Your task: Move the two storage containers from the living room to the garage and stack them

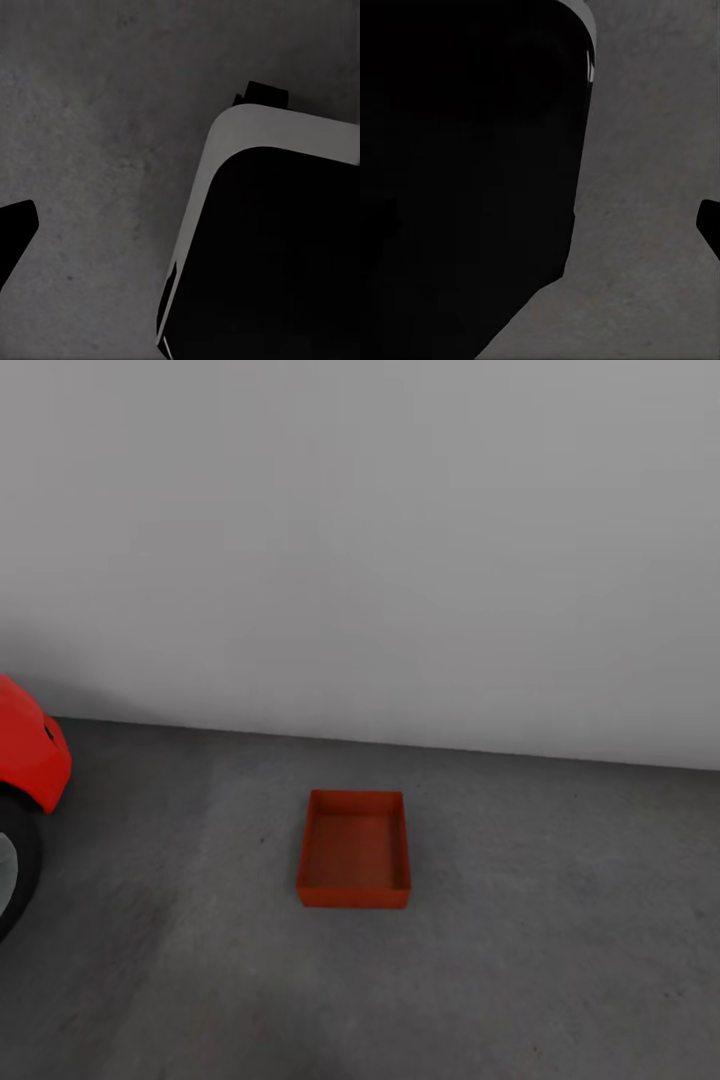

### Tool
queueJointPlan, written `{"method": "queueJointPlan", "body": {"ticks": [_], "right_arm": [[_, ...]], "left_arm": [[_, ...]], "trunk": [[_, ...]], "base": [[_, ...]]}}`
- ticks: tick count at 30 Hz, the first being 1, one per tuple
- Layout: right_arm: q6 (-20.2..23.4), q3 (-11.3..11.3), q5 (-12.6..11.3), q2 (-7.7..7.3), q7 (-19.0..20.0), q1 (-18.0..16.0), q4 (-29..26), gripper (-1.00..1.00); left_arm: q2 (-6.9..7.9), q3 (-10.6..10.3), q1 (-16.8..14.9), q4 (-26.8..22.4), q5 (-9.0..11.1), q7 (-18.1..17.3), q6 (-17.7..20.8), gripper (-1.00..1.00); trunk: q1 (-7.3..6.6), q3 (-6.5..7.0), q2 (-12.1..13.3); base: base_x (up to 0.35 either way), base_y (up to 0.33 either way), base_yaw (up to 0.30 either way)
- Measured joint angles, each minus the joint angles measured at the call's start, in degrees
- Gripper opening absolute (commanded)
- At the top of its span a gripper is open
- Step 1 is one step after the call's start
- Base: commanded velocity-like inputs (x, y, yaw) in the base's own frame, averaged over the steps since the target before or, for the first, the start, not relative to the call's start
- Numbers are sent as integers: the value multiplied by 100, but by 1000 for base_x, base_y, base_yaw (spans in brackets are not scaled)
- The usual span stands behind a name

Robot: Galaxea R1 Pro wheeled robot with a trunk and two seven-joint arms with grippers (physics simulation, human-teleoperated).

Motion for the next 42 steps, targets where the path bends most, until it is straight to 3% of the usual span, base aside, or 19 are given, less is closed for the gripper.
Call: {"method": "queueJointPlan", "body": {"ticks": [42], "right_arm": [[-35,-34,1,0,-5,21,9,100]], "left_arm": [[-3,0,0,-1,1,2,0,100]], "trunk": [[0,394,0]], "base": [[0,0,0]]}}
